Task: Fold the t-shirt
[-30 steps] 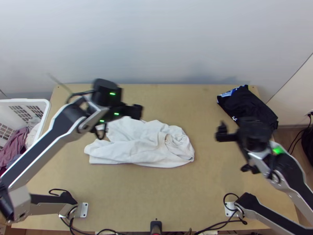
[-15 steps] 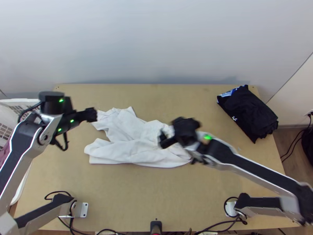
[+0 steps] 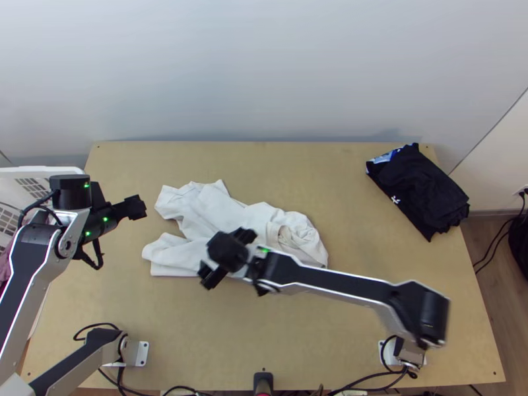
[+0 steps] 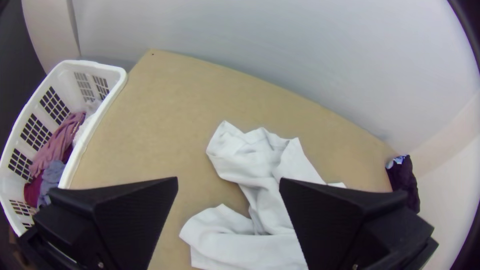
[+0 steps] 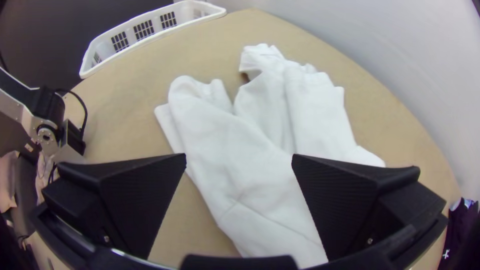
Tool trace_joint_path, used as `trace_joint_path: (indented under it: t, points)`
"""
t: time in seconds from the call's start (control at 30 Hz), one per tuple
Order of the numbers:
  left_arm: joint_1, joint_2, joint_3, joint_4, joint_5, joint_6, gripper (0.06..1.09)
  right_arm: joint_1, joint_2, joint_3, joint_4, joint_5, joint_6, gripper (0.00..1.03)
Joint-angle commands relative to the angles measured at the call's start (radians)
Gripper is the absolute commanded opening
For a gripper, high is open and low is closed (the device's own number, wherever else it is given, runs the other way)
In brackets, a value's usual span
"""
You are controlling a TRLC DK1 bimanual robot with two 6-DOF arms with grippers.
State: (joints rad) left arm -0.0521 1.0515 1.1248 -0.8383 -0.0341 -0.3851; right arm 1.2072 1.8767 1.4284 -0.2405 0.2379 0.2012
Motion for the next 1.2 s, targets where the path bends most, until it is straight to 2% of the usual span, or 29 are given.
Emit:
trace_joint_path:
  t: [0.0,0.27,0.33,0.37,0.4,0.5,0.7,0.87,1.0,1.17]
  points:
    - [0.015,0.001,-0.033,0.011,0.003,0.0,1.04,0.04,0.164,0.113,-0.01,-0.034,0.001,0.98]
    - [0.02,0.004,-0.056,0.034,0.005,0.003,1.04,0.017,0.249,0.147,-0.006,-0.025,0.018,0.95]
    - [0.02,0.005,-0.056,0.039,0.008,0.003,1.04,0.011,0.254,0.147,-0.013,-0.025,0.024,0.85]
    - [0.018,0.007,-0.056,0.039,0.01,0.002,1.04,0.009,0.254,0.145,-0.02,-0.023,0.029,0.76]
    - [0.018,0.01,-0.054,0.041,0.013,0.002,1.04,0.008,0.254,0.144,-0.025,-0.023,0.03,0.61]
    - [0.017,0.016,-0.049,0.045,0.016,0.002,1.04,0.0,0.24,0.127,-0.025,-0.023,0.033,0.03]
    - [0.001,0.021,-0.048,0.05,0.033,0.002,1.04,-0.035,0.116,0.05,-0.054,0.011,0.09,0.03]
    - [-0.028,0.047,-0.048,0.057,0.033,0.002,1.04,-0.107,-0.045,-0.046,-0.123,0.015,0.092,0.03]
    - [-0.06,0.082,-0.043,0.076,0.033,0.002,1.04,-0.193,-0.226,-0.178,-0.226,0.008,0.079,0.03]
    - [-0.092,0.137,-0.042,0.107,0.033,0.002,1.04,-0.322,-0.476,-0.35,-0.387,-0.049,0.032,0.03]
